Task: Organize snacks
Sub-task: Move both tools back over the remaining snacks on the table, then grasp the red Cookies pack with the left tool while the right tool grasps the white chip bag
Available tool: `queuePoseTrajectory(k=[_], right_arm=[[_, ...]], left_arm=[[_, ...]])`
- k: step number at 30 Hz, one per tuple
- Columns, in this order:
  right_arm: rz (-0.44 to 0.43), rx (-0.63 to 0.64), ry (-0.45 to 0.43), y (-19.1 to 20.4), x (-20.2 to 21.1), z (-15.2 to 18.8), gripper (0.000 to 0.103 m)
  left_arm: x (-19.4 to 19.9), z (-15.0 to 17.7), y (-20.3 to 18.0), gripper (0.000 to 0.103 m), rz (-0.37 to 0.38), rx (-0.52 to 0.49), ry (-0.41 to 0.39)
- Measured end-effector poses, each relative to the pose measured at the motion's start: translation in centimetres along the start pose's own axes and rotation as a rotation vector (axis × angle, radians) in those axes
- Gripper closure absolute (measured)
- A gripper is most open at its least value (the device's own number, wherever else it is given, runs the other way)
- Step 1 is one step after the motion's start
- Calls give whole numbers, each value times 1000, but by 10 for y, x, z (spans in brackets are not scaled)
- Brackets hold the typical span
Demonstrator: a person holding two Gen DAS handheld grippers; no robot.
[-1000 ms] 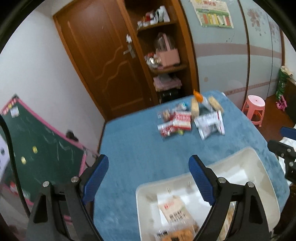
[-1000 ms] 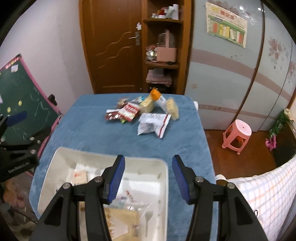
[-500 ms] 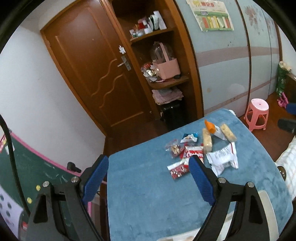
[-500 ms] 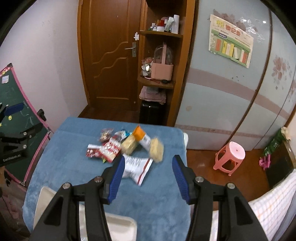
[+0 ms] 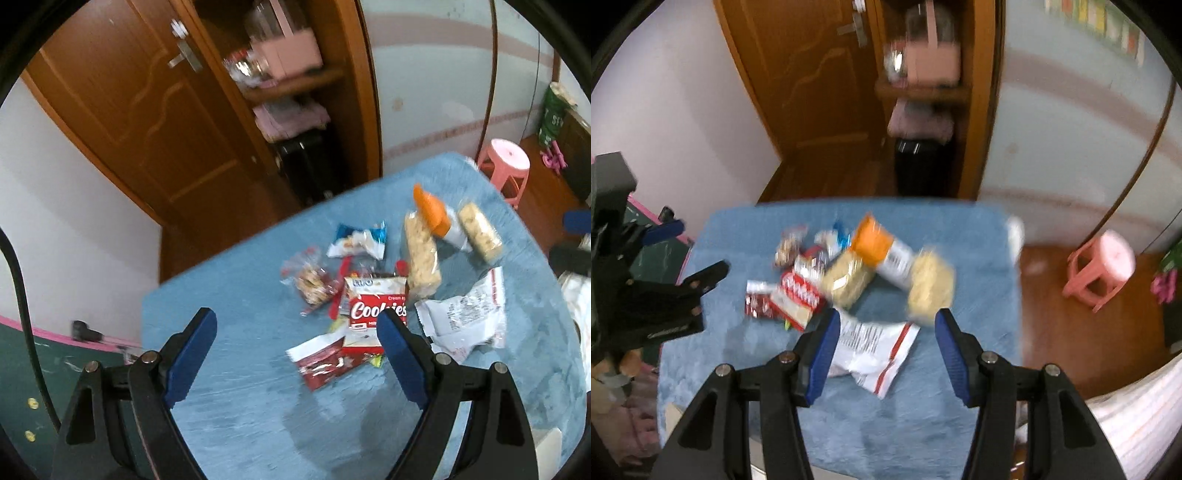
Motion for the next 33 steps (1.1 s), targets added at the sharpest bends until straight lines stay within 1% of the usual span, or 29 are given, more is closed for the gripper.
queuePoseTrajectory(k=[4,8,11,15,17,20,21,24,26,28,29,30,31,32,33], right_arm=[[-73,-63,96,-16,-46,20,49],[-156,-145,158,-31,-79,37,49],[-208,-183,170,-36,-93,43,49],[-274,-221,174,-38,-106,46,49],[-310,-245,179,-38,-113,46,49],[-365,-268,204,-35,-125,49,44],[-384,-274,210,-34,-128,50,40],[-401,-297,217,-30,-135,54,32],[-407,-291,213,-26,-136,56,31],[-399,-255,207,-22,-134,58,31],[-396,-247,207,-20,-135,58,31],[-389,-241,211,-17,-135,60,33],[-387,-237,210,-14,-134,63,40],[-402,-234,204,-12,-131,65,46],[-391,-227,198,-10,-127,66,49]], left_arm=[[-48,7,-20,15,84,16,66],[-77,10,-34,15,150,58,109],[-91,12,-44,15,153,47,127],[-105,18,-58,15,126,0,154],[-111,20,-60,15,123,0,162],[-116,20,-59,15,131,20,169],[-119,20,-58,15,133,25,170],[-127,17,-54,15,131,46,175],[-133,16,-51,15,155,78,183],[-139,18,-47,16,190,121,187],[-140,19,-46,18,204,138,183],[-140,21,-44,25,232,153,177],[-139,22,-43,32,237,162,169],[-137,23,-42,42,232,167,154],[-134,23,-41,60,209,166,139]])
Point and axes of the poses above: each gripper's, at about its wrist camera, not at the fingertips, and x roughly against the way its jaws point, y to its left, z to its underside, the point moved 2 cm from there along -x, roughly the way its jaws point, and after that the axes turned 3 degrees about -x, right-handed, at the moved point
